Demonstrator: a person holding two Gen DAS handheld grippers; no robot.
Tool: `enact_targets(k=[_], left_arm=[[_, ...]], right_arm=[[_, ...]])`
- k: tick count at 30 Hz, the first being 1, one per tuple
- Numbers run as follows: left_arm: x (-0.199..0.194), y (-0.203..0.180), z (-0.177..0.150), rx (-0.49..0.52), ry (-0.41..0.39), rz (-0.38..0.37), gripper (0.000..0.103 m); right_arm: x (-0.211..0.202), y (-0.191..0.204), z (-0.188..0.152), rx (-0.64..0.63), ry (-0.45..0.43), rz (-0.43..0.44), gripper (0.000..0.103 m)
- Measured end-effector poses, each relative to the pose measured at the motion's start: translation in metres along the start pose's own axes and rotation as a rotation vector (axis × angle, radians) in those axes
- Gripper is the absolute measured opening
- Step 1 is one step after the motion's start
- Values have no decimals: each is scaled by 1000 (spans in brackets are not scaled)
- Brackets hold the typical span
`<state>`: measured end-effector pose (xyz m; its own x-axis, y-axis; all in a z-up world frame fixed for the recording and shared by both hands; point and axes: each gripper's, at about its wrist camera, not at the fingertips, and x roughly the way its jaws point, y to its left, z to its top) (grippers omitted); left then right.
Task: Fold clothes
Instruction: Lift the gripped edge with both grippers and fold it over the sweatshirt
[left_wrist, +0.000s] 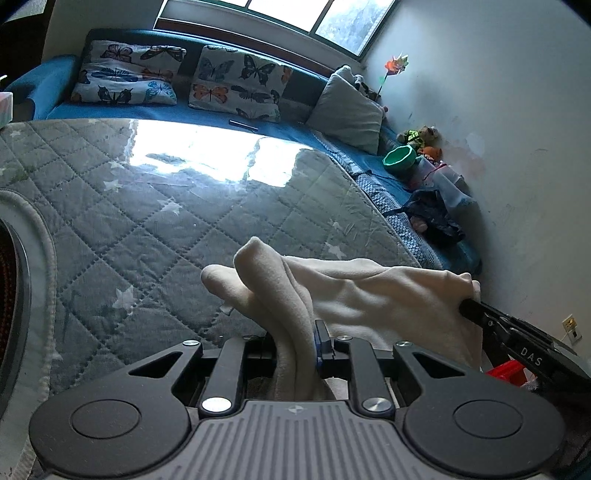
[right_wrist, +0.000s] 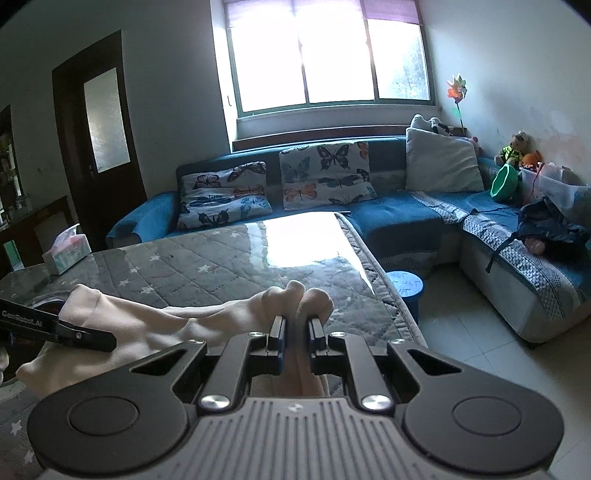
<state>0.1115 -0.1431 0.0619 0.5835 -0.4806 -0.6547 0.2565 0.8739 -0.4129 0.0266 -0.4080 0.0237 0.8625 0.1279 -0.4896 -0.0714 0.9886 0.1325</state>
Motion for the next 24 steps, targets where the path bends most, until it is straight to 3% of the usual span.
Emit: enact_targets(k=[24], left_arm=[[1,14,-25,3,71,-10,20]], right_arm=[[9,-16,-38,39,95,-50,11]])
